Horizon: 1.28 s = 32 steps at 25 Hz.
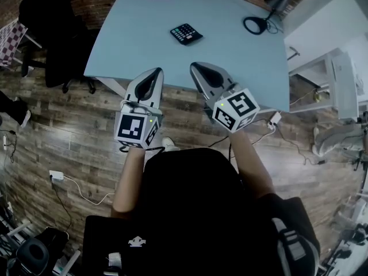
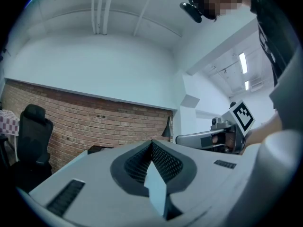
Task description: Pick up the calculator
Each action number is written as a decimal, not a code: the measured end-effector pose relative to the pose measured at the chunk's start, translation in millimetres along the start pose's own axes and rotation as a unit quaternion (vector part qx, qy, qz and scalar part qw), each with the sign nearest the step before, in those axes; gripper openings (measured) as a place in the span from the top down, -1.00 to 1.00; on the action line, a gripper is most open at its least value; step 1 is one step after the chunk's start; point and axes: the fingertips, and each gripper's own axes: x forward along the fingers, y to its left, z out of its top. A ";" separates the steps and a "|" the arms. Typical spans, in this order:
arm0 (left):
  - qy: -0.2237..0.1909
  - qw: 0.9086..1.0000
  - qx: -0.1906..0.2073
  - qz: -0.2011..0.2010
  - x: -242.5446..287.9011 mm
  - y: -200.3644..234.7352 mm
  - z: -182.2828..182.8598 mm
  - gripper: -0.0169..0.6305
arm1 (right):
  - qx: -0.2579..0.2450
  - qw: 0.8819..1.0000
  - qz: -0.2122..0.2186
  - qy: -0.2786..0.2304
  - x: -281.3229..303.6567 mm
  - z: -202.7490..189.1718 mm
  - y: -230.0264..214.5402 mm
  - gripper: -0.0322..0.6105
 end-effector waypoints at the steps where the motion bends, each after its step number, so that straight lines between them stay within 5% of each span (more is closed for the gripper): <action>1: 0.000 1.000 0.008 -0.001 0.0 2.1 -0.4 0.92 | -0.001 1.000 -0.002 0.003 2.0 -0.5 -0.2 0.89; 10: 0.000 0.998 0.054 -0.008 6.6 9.5 -5.5 0.92 | -0.004 1.000 -0.012 0.012 20.9 -4.2 -5.4 0.89; 22: 0.030 0.999 0.028 0.023 45.1 34.4 -28.3 0.92 | -0.003 0.999 0.006 0.038 47.3 -18.5 -59.7 0.89; 32: 0.040 0.996 0.009 0.077 83.0 51.1 -40.3 0.92 | -0.005 0.993 0.050 0.111 76.0 -55.7 -123.8 0.89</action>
